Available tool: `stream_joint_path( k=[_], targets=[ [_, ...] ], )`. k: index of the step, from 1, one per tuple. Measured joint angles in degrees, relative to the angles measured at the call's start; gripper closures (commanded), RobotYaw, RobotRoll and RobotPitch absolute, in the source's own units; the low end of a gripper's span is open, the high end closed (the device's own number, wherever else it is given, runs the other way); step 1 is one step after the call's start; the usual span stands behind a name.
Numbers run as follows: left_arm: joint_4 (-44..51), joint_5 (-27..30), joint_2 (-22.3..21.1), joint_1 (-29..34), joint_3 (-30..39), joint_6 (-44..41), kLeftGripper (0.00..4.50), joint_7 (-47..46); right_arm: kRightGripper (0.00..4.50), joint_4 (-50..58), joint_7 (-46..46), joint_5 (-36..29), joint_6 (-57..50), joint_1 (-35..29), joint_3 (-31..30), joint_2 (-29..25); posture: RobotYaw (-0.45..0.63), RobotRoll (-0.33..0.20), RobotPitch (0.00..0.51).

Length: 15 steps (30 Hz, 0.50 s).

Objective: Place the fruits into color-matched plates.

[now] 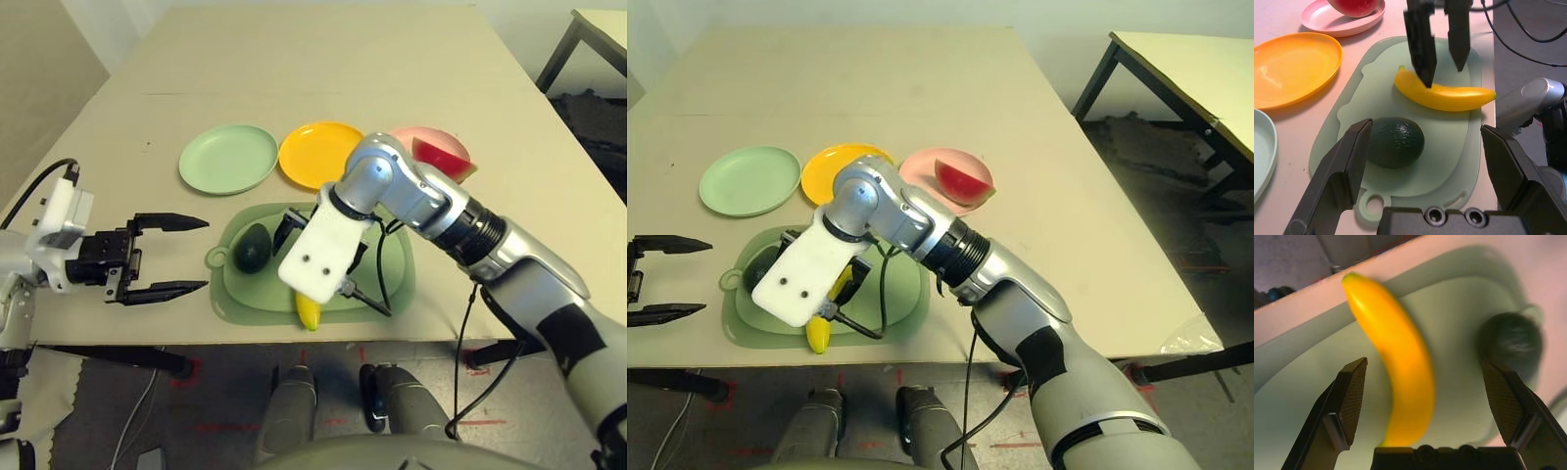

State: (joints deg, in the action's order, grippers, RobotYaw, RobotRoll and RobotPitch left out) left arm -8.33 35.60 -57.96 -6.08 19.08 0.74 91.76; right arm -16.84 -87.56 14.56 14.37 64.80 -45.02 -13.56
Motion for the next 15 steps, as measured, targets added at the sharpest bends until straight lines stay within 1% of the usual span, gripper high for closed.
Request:
stream_joint_path(
  k=[7,10,13,15],
  targets=[
    [1.8,0.0,0.4,-0.1,0.1,-0.5,0.00,-1.1,0.02,-8.6,3.6,4.6,4.7,0.0,-1.3,3.4,0.18,0.000,0.179],
    [2.3,0.0,0.6,-0.2,0.1,-0.6,0.00,-1.6,0.02,-11.1,4.1,5.9,5.9,0.0,-1.5,3.9,0.18,0.000,0.181],
    [3.0,0.0,0.7,-0.3,0.1,-0.6,0.00,-2.1,0.83,-11.7,3.6,6.1,6.4,-0.2,-1.5,4.0,0.18,0.000,0.183],
    [3.3,0.0,0.7,-0.3,0.1,-0.6,0.00,-2.3,1.60,-11.7,2.9,6.1,6.5,-0.7,-1.4,3.7,0.17,0.000,0.183]
  ],
)
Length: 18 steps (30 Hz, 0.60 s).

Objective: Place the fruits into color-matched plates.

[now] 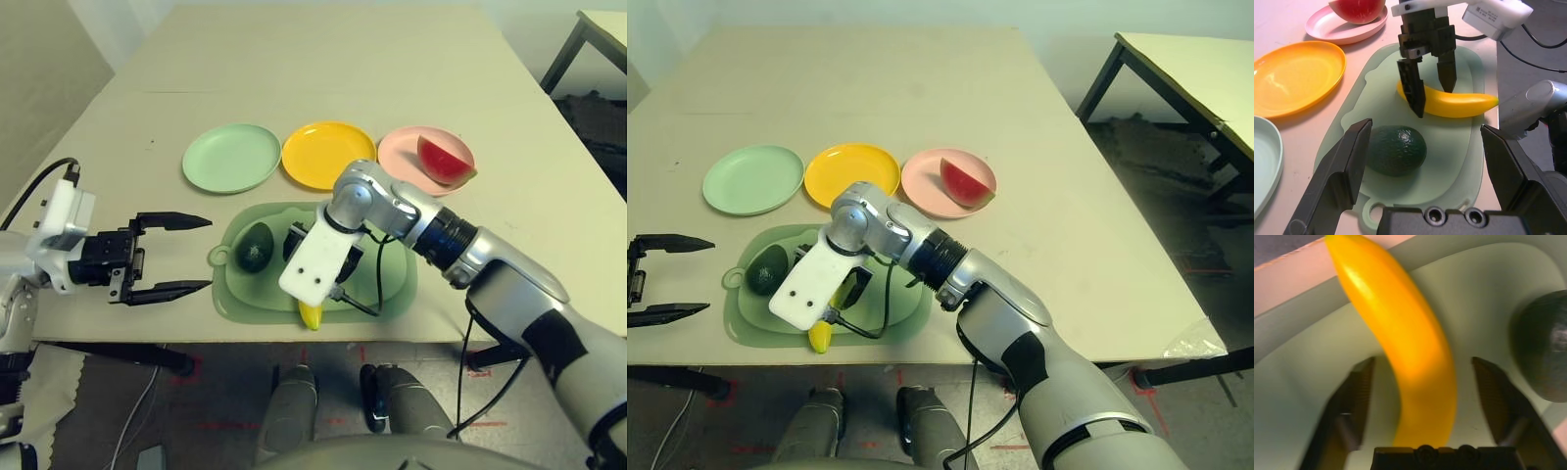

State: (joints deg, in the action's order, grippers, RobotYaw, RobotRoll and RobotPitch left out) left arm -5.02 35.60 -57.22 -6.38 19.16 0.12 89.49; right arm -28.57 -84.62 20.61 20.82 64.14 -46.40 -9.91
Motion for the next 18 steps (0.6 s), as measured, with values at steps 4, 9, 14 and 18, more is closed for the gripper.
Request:
stream_joint_path(
  k=[4,9,14,18],
  targets=[
    [0.1,0.0,0.2,0.0,0.0,0.0,0.00,-0.2,2.81,0.2,-0.8,0.0,0.3,-0.5,0.1,-0.8,0.16,0.000,0.182],
    [0.0,-0.1,0.6,-0.2,0.0,0.1,0.00,-0.3,2.81,0.2,-1.5,-0.3,0.1,-0.5,0.6,-1.7,0.15,0.000,0.180],
    [-0.1,-0.1,1.4,-0.8,0.0,-1.0,0.00,-1.6,2.81,-1.5,-3.1,-1.7,-1.9,1.1,2.4,-2.1,0.14,0.000,0.180],
    [0.0,0.1,2.8,-1.5,0.1,-4.3,0.00,-5.9,2.81,-6.2,-2.9,-3.0,-2.7,8.0,5.9,-1.9,0.14,0.000,0.178]
  ],
)
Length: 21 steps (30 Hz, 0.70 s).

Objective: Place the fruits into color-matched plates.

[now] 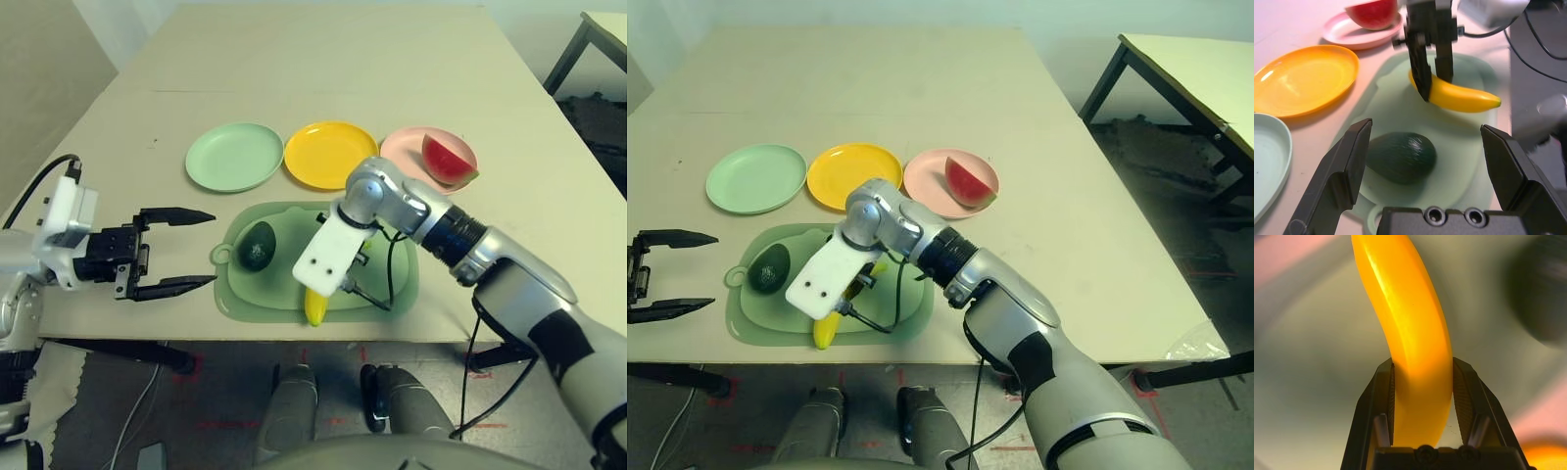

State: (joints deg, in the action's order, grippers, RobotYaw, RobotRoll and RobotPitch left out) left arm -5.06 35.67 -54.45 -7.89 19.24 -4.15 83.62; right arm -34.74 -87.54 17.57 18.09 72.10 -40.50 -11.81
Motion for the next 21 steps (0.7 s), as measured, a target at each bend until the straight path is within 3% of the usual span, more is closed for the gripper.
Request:
stream_joint_path(
  k=[5,11,15,21],
  targets=[
    [0.1,-0.4,0.6,-2.2,0.2,-3.7,0.00,-6.2,2.81,-11.3,3.5,-1.3,0.3,7.0,4.2,2.6,0.15,0.000,0.178],
    [-2.3,-5.4,1.0,-4.2,-0.1,-5.4,0.00,-15.0,2.81,-32.8,23.8,3.6,1.3,16.9,6.0,5.8,0.16,0.000,0.186],
    [-2.4,-6.5,1.2,-4.3,-0.2,-6.2,0.00,-17.0,2.81,-39.8,36.9,7.1,-2.3,17.8,6.1,7.5,0.17,0.000,0.191],
    [-2.2,-7.2,1.1,-4.4,0.0,-7.9,0.00,-20.6,2.81,-42.8,44.4,9.9,-6.9,16.8,6.3,8.4,0.19,0.000,0.193]
  ],
)
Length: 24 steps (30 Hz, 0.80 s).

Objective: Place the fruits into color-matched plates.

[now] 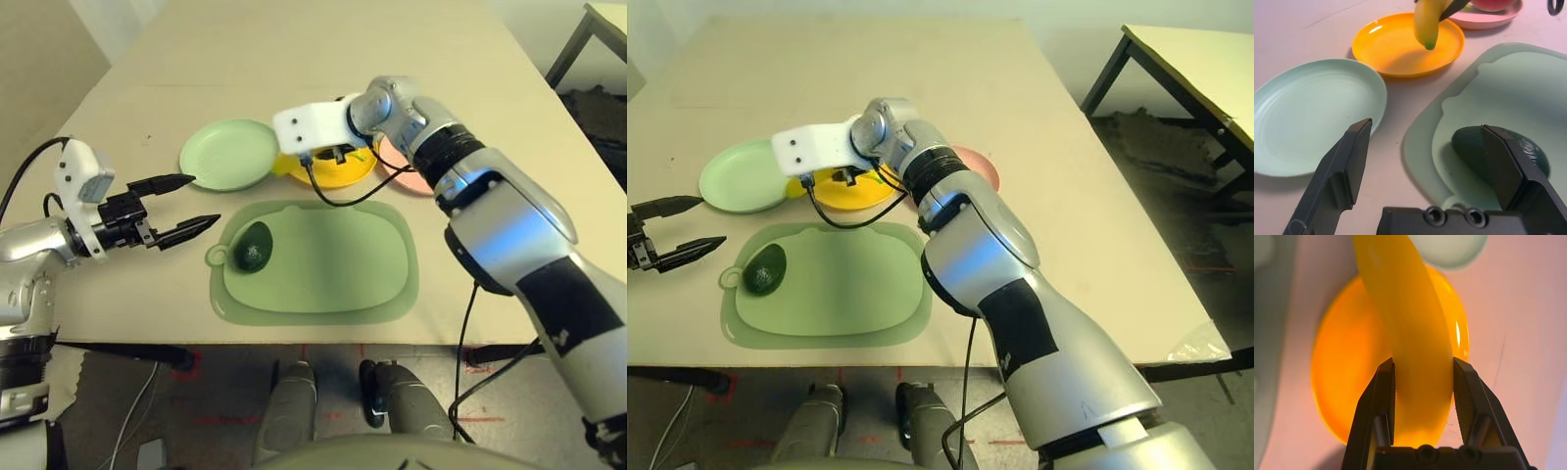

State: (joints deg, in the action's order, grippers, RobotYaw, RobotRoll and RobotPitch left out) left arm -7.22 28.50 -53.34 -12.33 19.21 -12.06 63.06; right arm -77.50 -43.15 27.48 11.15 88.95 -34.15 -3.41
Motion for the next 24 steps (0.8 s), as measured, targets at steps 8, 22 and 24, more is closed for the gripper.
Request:
stream_joint_path(
  k=[8,22,24],
  targets=[
    [1.3,-1.5,-1.4,0.5,1.4,-0.4,0.00,-2.5,2.81,-1.5,6.1,4.0,-1.6,-4.3,0.2,0.7,0.21,0.000,0.198],
    [2.9,-1.5,-1.6,2.3,2.4,-0.7,0.00,-2.4,0.02,-1.7,10.6,7.2,-1.4,-5.1,1.5,0.9,0.20,0.000,0.198],
    [2.8,-1.5,-1.6,1.9,2.4,-0.7,0.00,-2.3,0.02,-1.7,10.6,7.3,-1.2,-5.1,1.5,0.8,0.19,0.000,0.196]
  ],
)
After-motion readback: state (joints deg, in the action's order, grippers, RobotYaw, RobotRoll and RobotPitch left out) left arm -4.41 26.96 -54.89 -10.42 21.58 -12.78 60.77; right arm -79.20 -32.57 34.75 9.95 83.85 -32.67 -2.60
